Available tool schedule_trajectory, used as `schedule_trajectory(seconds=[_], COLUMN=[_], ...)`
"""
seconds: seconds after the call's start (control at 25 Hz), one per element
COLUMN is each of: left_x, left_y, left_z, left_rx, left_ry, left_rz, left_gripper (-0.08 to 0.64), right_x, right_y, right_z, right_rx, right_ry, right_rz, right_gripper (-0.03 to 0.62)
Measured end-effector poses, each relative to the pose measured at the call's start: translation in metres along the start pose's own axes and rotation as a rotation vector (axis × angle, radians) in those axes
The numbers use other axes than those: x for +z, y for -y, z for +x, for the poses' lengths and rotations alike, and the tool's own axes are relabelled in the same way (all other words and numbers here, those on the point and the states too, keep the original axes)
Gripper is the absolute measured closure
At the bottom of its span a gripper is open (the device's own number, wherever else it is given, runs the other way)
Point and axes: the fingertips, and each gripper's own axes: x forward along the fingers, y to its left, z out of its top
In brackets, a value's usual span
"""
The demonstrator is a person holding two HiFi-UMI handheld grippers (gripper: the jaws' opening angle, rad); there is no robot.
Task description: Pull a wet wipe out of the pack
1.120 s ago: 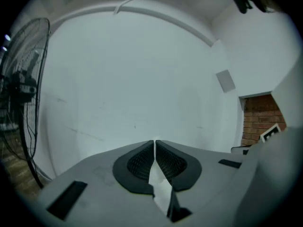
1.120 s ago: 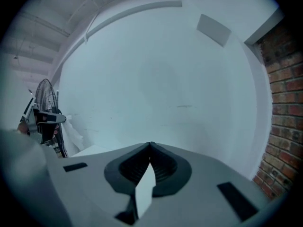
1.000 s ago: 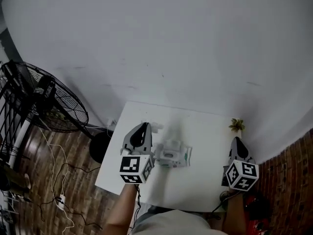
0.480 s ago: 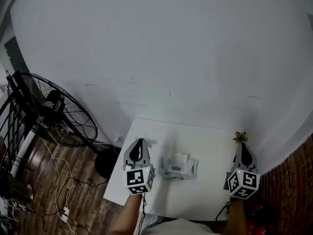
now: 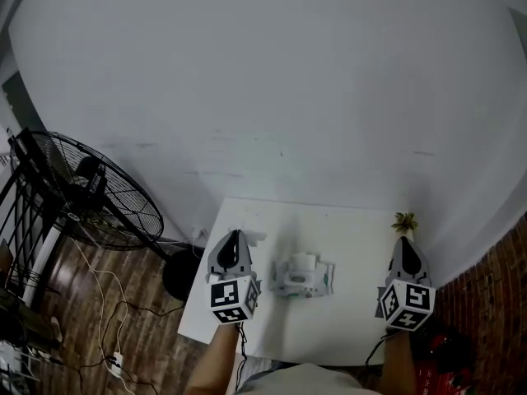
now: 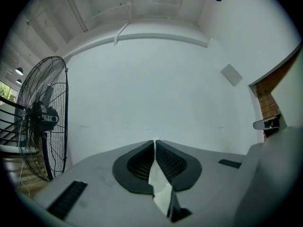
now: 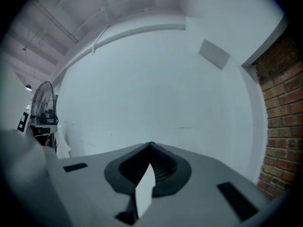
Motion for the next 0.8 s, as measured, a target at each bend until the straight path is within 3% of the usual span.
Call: schedule_trajectory(seconds=[0.8], left_x=[-0.008], left_y=[0.024], left_z=[0.012], left_rx=[-0.079], left_ry=[-0.035], left_rz=[-0.024], left_gripper=[0.54], right_x=[-0.016], right_y=[0.008], right_z=[0.008], right_rx=[-0.017], right_ry=[-0.037], right_rz=[0.031], right_gripper=[0.592])
